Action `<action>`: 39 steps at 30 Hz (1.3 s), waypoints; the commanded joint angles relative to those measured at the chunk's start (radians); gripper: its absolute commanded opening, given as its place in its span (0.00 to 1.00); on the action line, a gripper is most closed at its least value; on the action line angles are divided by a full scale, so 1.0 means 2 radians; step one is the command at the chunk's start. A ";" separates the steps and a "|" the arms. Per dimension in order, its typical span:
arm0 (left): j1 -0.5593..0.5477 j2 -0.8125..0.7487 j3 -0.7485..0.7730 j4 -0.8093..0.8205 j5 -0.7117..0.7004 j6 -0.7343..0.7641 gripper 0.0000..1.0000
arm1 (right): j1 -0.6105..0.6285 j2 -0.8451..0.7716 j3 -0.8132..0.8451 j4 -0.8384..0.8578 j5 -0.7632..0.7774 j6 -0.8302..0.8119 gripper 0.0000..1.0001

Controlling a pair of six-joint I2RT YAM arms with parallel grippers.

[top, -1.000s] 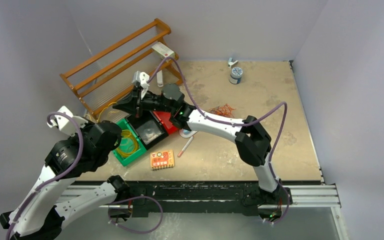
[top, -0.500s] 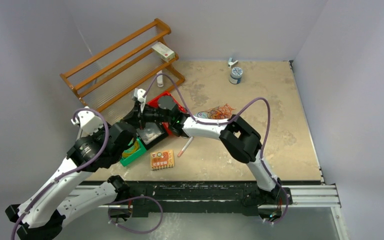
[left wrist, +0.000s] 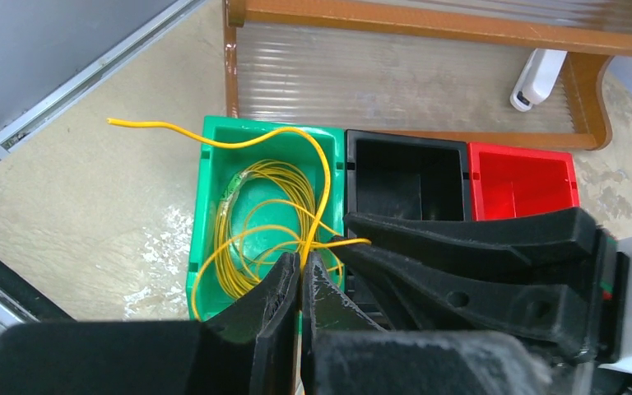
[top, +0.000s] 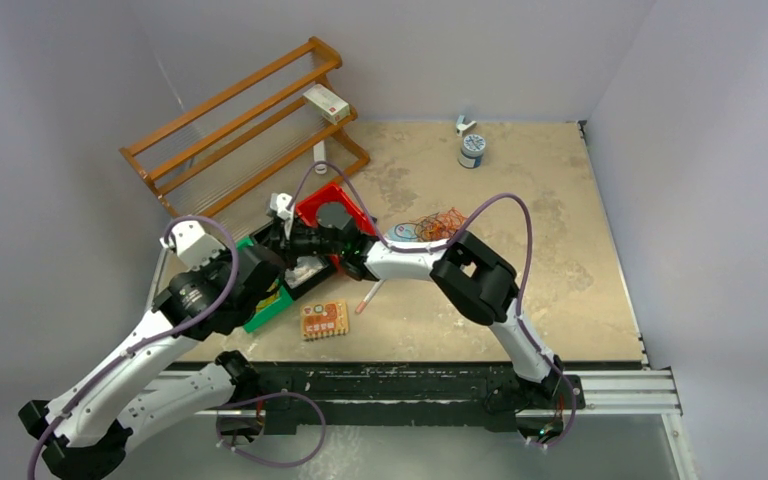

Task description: Untangle the cables

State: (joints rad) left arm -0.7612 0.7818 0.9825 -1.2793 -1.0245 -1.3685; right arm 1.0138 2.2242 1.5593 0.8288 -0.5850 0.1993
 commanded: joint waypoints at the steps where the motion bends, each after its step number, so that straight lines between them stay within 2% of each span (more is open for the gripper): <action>1: 0.001 0.005 -0.005 0.024 -0.015 0.003 0.00 | -0.007 -0.027 -0.023 0.034 -0.002 -0.014 0.27; 6: 0.002 0.022 -0.009 0.037 -0.021 0.011 0.00 | -0.021 -0.049 -0.060 0.052 0.002 -0.008 0.40; 9: 0.010 0.031 -0.008 0.046 -0.020 0.023 0.00 | -0.030 -0.062 -0.080 0.056 0.003 -0.006 0.43; 16: 0.093 0.028 -0.016 0.099 0.021 0.101 0.00 | -0.048 -0.096 -0.123 0.071 -0.006 -0.009 0.49; 23: 0.129 0.052 -0.019 0.124 0.040 0.136 0.00 | -0.052 -0.137 -0.173 0.066 0.014 -0.031 0.50; 31: 0.201 0.056 0.014 0.112 0.016 0.183 0.00 | -0.060 -0.179 -0.228 0.086 0.039 -0.025 0.50; 39: 0.209 0.086 0.031 0.110 -0.021 0.196 0.00 | -0.064 -0.200 -0.253 0.087 0.053 -0.033 0.50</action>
State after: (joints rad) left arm -0.3527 0.9222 0.9955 -1.0626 -0.9894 -1.0199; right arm 0.8913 1.8812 1.0710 0.9421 -0.5117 0.1585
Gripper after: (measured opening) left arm 0.011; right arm 0.500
